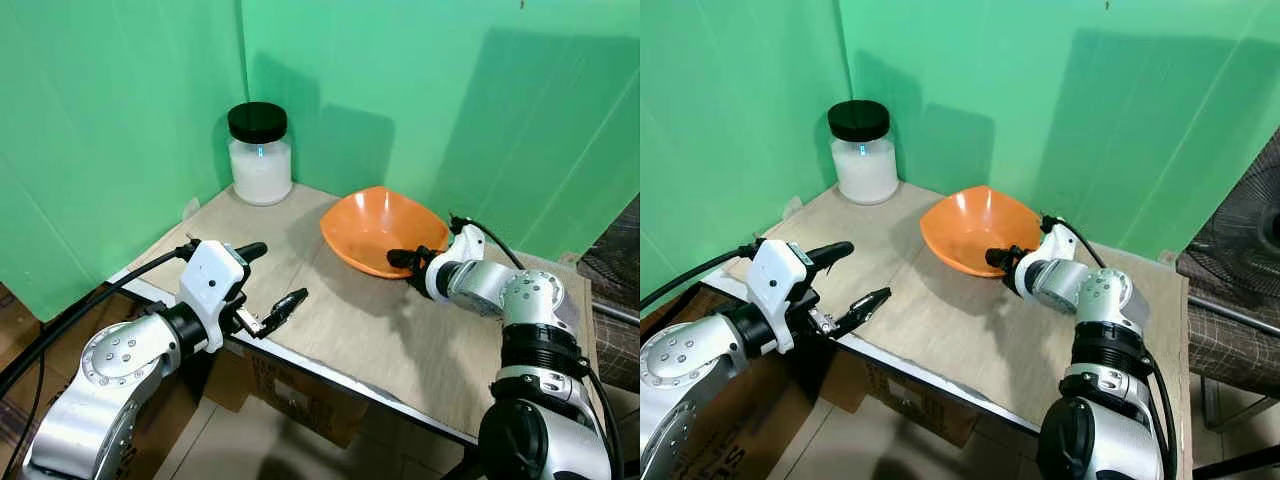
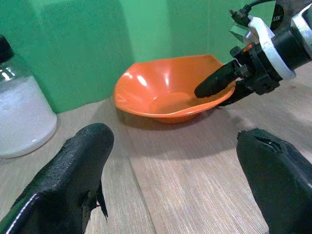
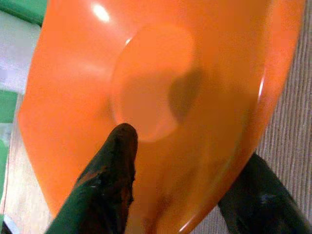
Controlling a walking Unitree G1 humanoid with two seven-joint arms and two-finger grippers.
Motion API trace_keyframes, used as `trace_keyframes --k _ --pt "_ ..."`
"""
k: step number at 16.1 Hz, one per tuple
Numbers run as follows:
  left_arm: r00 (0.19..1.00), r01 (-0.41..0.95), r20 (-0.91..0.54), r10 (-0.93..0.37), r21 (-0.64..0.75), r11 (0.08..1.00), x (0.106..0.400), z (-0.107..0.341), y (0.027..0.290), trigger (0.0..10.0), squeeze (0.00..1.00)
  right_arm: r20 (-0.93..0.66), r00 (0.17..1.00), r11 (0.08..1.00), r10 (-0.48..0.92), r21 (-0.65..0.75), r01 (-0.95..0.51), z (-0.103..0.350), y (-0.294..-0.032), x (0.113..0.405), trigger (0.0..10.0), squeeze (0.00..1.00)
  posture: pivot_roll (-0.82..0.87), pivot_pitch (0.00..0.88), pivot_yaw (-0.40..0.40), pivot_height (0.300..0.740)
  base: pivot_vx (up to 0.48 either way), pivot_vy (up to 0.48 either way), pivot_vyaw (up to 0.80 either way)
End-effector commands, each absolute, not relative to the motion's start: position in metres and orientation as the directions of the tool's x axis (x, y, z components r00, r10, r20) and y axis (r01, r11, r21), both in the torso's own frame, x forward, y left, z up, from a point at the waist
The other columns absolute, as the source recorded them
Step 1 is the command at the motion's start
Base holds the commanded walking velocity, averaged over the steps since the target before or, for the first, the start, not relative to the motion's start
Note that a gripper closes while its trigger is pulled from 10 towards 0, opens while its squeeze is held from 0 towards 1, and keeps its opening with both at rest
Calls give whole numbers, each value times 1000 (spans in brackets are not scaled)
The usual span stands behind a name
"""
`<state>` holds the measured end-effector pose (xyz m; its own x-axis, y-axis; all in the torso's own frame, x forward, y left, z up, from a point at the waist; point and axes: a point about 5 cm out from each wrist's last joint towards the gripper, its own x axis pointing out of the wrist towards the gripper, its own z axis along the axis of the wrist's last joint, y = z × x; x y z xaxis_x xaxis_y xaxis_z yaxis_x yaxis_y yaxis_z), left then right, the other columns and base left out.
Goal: Setting the table
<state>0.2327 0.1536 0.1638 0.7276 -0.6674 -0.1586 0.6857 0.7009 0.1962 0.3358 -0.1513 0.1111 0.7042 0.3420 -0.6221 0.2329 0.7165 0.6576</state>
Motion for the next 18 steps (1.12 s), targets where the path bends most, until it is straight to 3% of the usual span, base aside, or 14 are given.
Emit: trace_keyframes --k 1,18 --pt "724 690 -171 -669 205 694 233 163 154 10000 749 -608 717 708 341 667 230 117 -150 340 0 0 16 0 -56 740 0 0 0" --pt "711 703 -181 -679 200 683 232 162 152 10000 753 -606 731 681 313 680 271 113 -153 341 0 0 14 0 -51 740 0 0 0"
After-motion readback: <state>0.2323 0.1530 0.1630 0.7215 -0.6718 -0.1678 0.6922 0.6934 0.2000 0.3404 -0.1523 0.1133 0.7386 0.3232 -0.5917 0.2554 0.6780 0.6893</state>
